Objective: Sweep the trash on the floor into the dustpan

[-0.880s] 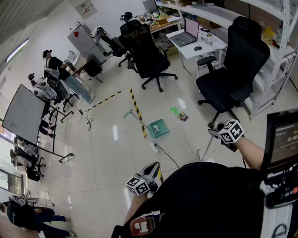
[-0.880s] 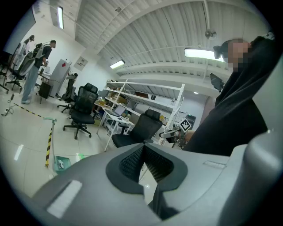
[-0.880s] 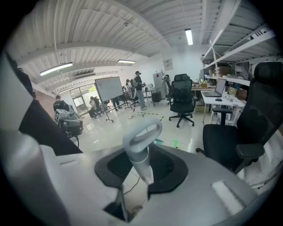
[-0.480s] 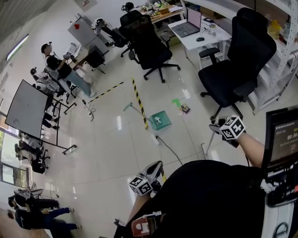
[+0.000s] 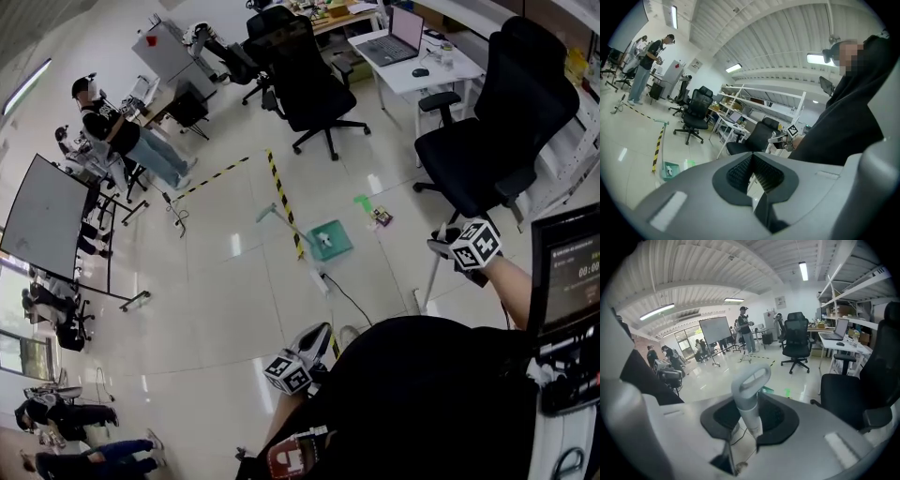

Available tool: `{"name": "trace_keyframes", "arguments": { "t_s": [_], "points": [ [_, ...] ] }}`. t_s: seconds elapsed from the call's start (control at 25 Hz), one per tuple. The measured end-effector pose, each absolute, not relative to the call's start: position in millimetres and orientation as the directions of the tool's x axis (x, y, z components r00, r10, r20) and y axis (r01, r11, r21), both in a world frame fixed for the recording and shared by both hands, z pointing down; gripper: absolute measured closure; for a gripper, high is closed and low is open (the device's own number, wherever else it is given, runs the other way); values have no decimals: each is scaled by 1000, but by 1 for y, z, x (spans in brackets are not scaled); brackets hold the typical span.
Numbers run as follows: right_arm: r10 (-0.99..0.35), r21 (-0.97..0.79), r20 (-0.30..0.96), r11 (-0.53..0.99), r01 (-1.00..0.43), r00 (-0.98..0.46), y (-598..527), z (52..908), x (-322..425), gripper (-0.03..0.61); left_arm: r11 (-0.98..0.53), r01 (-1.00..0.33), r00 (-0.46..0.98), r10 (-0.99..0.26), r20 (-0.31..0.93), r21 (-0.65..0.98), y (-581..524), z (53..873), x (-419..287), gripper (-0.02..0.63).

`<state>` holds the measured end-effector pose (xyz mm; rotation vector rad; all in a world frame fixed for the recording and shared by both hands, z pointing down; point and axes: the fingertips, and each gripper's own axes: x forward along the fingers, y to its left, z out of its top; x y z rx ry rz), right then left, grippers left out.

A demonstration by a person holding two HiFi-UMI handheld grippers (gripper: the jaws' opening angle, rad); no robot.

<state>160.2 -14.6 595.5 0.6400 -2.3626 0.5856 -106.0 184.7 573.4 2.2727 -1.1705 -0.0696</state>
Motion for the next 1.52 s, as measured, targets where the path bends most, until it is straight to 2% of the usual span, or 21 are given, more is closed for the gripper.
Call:
{"name": "trace_keyframes", "arguments": {
  "t_s": [0.28, 0.56, 0.84, 1.16, 1.52],
  "points": [
    [-392, -168, 694, 727, -666, -604, -74, 585, 65, 492, -545, -648, 708, -689, 157, 532, 111, 594, -239, 612],
    [-443, -89, 715, 710, -699, -541, -158, 565, 9, 494, -565, -621, 744, -643, 181, 543, 43, 596, -309, 612],
    [-347, -93, 740, 795, -599, -576, -260, 595, -19, 494, -469, -699, 664, -705, 249, 540, -35, 604, -324, 612],
    [-216, -142, 739, 876, -461, -638, -379, 633, -42, 494, -255, -811, 471, -819, 329, 526, -118, 585, -316, 612],
    [-180, -115, 769, 905, -410, -613, -424, 657, -66, 495, -238, -802, 477, -807, 348, 548, -145, 606, -313, 612]
  ]
}}
